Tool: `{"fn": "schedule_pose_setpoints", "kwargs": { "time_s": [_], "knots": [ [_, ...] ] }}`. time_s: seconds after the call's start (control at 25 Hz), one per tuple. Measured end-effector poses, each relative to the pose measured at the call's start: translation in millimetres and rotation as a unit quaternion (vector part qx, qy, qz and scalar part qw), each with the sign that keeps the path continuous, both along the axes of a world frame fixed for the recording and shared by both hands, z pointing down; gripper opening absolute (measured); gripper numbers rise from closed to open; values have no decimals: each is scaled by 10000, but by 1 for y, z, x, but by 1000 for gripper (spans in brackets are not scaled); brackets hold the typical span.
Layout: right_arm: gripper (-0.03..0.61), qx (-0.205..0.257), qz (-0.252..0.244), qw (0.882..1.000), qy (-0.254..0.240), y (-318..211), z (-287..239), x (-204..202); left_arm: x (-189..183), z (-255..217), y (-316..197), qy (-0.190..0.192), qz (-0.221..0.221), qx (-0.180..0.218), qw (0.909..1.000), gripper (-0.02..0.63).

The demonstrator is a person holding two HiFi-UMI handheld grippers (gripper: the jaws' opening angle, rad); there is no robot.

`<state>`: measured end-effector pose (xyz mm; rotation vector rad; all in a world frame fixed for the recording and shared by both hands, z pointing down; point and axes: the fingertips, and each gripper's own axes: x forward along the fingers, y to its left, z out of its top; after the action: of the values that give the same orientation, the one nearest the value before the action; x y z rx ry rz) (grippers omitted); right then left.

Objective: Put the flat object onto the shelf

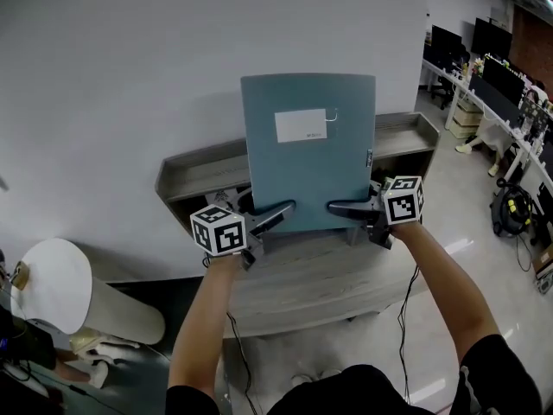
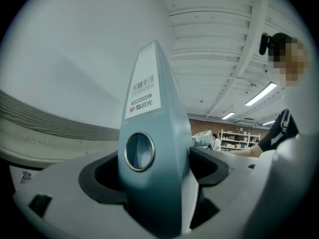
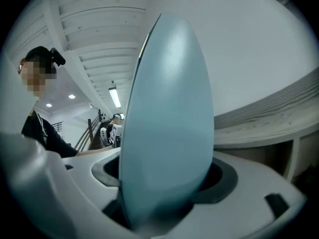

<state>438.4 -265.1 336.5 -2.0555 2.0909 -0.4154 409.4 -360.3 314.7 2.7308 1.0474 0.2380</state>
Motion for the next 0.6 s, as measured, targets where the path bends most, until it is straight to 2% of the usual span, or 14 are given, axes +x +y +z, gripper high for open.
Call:
{"fn": "schedule_pose_setpoints", "kwargs": {
  "time_s": [0.12, 0.32, 0.6],
  "knots": [
    [371, -44, 185, 9998, 91, 8, -7, 24, 27, -5, 5, -19, -44, 116, 9999, 382],
    [376, -383, 364, 9978, 391, 16, -7, 53, 56, -4, 11, -15, -154, 397, 9991, 388],
    [391, -621, 632, 9952, 414, 12, -4, 95, 96, -5, 3, -76, -435, 725, 9964, 394]
  ]
}}
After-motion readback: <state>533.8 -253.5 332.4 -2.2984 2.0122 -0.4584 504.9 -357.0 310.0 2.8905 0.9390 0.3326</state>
